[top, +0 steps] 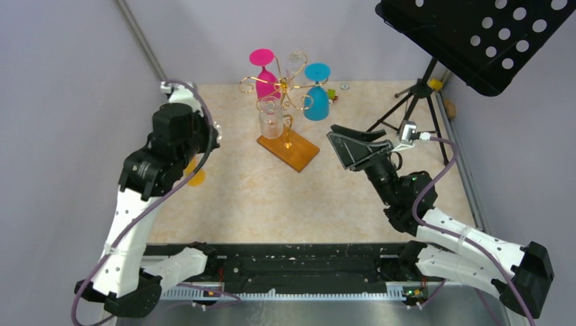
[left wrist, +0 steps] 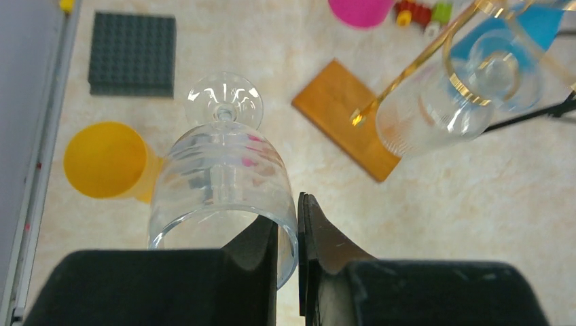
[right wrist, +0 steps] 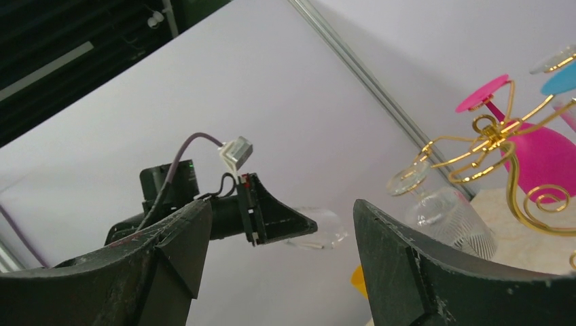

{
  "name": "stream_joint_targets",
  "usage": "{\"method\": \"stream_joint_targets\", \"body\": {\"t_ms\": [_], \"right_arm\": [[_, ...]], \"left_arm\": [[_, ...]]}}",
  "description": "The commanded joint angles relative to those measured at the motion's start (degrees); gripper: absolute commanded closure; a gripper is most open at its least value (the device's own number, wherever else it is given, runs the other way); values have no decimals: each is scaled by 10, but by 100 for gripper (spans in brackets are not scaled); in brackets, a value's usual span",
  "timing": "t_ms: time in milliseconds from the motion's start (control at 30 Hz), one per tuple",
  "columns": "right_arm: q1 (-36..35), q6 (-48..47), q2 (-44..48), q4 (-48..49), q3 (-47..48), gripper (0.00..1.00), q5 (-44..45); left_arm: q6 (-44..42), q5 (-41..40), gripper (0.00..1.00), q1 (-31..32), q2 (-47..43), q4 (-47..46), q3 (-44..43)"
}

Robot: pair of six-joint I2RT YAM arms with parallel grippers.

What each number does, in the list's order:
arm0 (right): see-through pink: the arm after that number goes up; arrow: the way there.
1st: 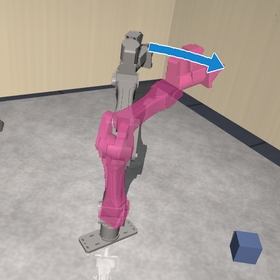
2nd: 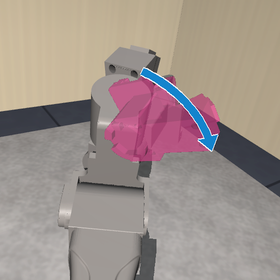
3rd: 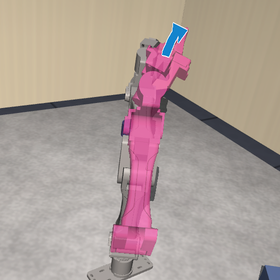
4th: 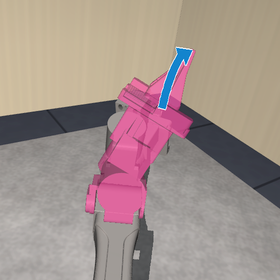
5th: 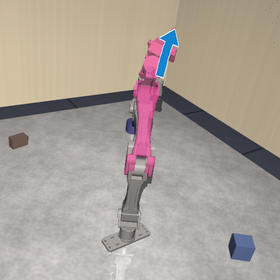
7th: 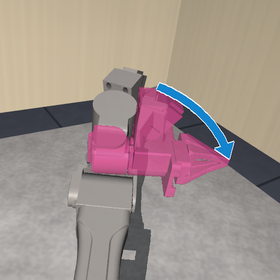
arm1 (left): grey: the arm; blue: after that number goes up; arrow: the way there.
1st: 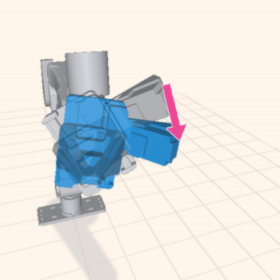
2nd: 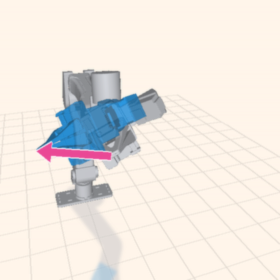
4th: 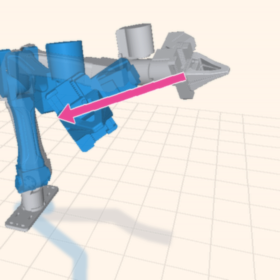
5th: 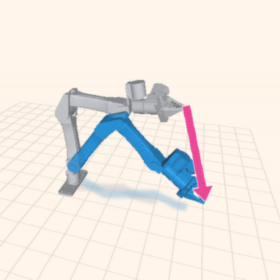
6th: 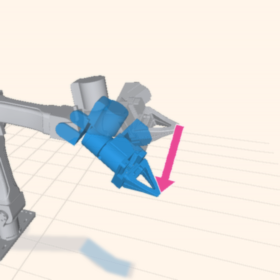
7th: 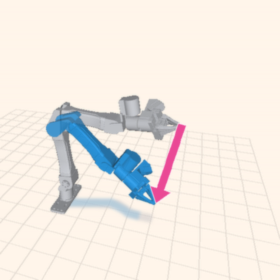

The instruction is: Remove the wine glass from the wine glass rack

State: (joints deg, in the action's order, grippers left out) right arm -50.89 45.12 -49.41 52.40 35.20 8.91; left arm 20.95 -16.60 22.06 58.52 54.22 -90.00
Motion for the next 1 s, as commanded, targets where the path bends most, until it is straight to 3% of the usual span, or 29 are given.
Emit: {"method": "stream_joint_targets", "body": {"t_ms": [0, 367, 667, 967], "right_arm": [[-4, 3, 16, -4, -9, 23, 13], [-5, 2, 46, -18, -31, 23, 37], [-5, 10, 45, -13, -42, 23, 43], [-4, 13, 23, 4, -39, 23, 41]], "left_arm": [[-24, 53, 100, -1, 34, 32, 33], [-7, 111, 100, -22, 79, 3, 160], [-22, 211, 100, -114, 127, -19, 193], [-37, 195, 100, -151, 167, -25, 190]]}}
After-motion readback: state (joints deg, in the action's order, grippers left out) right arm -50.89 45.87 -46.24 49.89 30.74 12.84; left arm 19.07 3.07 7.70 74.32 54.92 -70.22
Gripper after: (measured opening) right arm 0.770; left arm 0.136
